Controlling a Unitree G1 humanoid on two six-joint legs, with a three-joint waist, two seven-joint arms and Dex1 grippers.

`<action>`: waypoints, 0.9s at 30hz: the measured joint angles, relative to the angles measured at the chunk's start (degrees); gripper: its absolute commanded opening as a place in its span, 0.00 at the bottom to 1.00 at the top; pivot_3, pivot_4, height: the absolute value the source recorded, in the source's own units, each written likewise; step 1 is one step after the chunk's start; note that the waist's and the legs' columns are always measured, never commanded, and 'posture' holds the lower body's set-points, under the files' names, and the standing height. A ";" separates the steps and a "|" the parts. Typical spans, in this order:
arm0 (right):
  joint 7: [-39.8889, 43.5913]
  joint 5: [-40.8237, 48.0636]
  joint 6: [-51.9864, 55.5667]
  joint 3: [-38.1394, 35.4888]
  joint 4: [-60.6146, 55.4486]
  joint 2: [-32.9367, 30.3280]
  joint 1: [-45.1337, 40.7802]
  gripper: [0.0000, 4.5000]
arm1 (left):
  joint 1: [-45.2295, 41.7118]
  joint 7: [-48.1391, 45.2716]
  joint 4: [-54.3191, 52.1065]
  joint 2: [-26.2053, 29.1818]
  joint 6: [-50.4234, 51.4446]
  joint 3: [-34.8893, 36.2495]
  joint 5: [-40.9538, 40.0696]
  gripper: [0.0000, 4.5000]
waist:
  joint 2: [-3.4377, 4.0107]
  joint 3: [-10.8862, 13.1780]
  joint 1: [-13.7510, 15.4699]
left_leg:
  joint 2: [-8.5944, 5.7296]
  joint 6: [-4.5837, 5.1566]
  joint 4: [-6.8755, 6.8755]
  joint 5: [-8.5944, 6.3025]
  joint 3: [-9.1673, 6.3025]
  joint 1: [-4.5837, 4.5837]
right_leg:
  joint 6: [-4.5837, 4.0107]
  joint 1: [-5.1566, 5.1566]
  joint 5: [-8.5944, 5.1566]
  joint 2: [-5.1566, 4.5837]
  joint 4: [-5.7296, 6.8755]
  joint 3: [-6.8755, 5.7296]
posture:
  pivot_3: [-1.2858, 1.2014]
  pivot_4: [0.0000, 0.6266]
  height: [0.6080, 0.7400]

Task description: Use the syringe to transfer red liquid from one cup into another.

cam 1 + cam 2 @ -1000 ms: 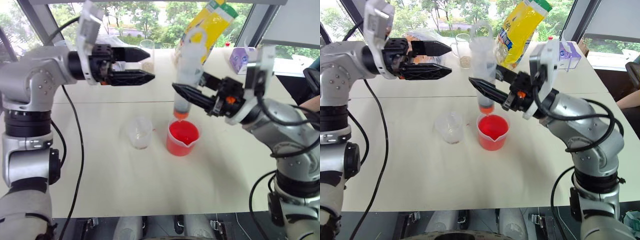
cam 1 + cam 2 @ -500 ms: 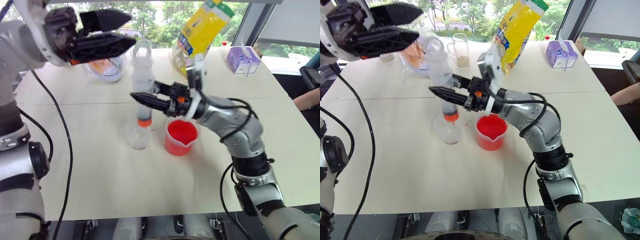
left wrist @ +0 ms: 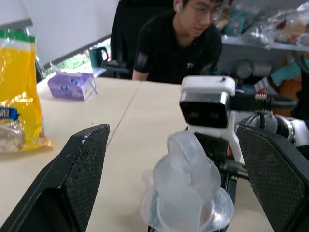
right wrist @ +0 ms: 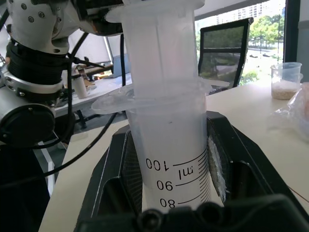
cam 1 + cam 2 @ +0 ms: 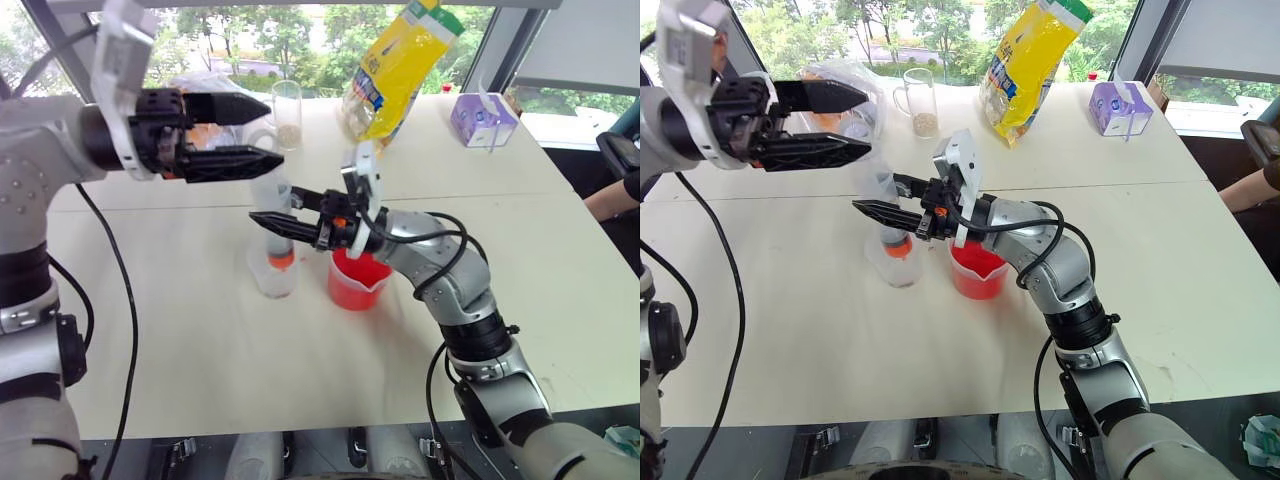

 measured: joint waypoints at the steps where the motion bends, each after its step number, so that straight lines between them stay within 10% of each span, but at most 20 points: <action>1: 0.07 -0.29 -0.13 0.00 0.17 0.14 0.00 0.32 | 0.11 0.00 -0.17 0.03 -0.03 -0.14 0.00 0.95 | 0.00 0.00 -0.02 | 0.00 0.00 0.00 0.00 0.01 0.02 | 0.00 0.00 0.00 0.00 0.01 0.02 | 0.52 0.24 1.00; 5: 0.64 -1.08 -0.36 0.00 0.61 0.39 0.06 0.32 | 1.02 0.42 -1.27 0.09 -0.15 -0.34 0.00 0.77 | 0.00 0.00 -0.03 | 0.01 0.00 0.00 0.00 0.05 0.04 | 0.00 0.00 0.00 0.01 0.02 0.06 | 0.52 0.24 1.00; 12: 1.25 -2.30 -0.92 -0.07 1.80 0.85 0.11 0.32 | 1.21 2.07 -1.62 0.07 -0.01 -0.33 -0.26 0.00 | -0.01 0.01 -0.05 | 0.01 0.00 0.00 0.00 0.08 0.05 | 0.00 -0.01 0.00 0.01 0.03 0.08 | 0.52 0.24 1.00; 27: 2.85 -3.39 -0.90 0.08 3.98 2.00 -1.12 0.32 | 4.69 3.29 -4.49 2.33 -1.21 0.68 -1.27 0.00 | -0.01 0.01 -0.06 | 0.03 0.00 0.00 0.00 0.10 0.05 | 0.00 -0.04 0.00 0.01 0.03 0.11 | 0.52 0.24 1.00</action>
